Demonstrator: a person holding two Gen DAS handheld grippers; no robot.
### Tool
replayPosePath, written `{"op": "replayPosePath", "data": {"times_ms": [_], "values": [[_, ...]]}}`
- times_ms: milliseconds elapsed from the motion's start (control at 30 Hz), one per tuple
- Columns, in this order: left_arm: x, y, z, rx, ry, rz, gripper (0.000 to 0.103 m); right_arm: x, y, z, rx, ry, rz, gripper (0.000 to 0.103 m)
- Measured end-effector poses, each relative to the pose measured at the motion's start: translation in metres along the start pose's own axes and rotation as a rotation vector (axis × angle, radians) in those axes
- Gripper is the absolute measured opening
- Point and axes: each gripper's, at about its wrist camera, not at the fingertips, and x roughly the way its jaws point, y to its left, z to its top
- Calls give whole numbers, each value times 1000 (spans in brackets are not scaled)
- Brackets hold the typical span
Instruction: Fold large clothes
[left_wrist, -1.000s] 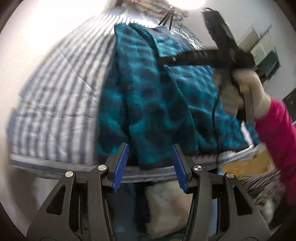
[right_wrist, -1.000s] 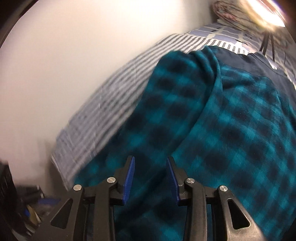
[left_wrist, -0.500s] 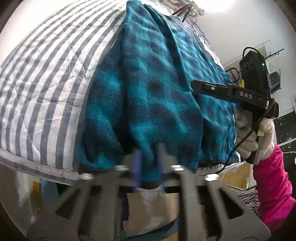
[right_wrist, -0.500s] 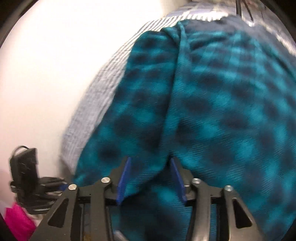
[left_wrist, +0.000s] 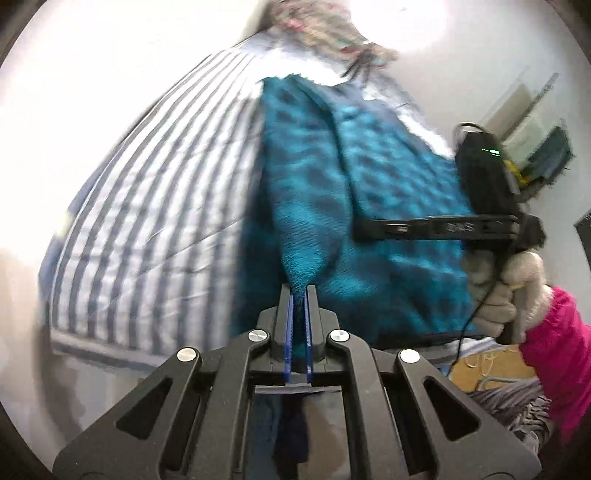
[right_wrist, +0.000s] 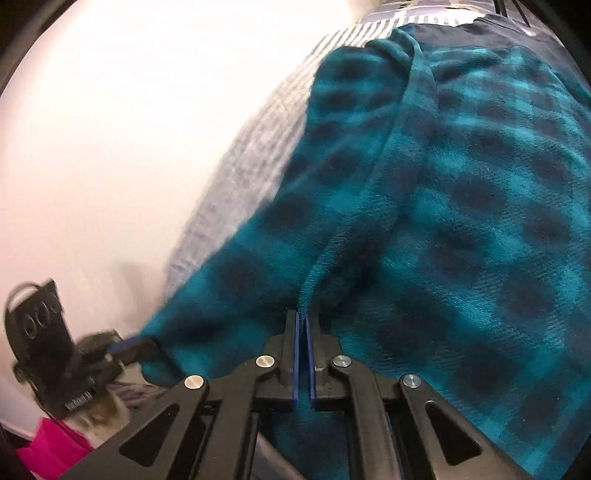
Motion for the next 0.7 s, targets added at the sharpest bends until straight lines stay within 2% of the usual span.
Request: {"op": "replayPosePath", "data": {"times_ms": [67,133,200,233,267,333,367,467,533,633,700], "values": [[18,12,-4,-30,54,28,2,12,-5,-3,0,44,-63,1],[30,14,-11,-31,105,21,3,15,-2,-6,-22,48,-88,1],[32,10,-15,-10,115,19,3,10,6,-6,-70,52,-127,2],[30,10,-15,-11,110,21,6,5,11,-6,-101,47,-162,6],[27,12,-13,-25,102,5,9,-1,17,-4,-127,28,-199,17],[22,18,-10,-60,80,-7,46,-16,24,1,-164,-21,-214,27],[22,22,-7,-84,61,-12,52,-22,27,5,-175,-39,-209,27],[28,30,-3,-112,68,-14,53,-38,36,25,-183,-100,-159,32],[38,33,-3,-118,90,-2,53,-31,43,53,-180,-120,-139,35],[53,38,-7,-149,136,-17,53,-4,52,91,-157,-113,-142,37],[59,39,-6,-155,138,-20,51,5,55,100,-138,-92,-147,44]]}}
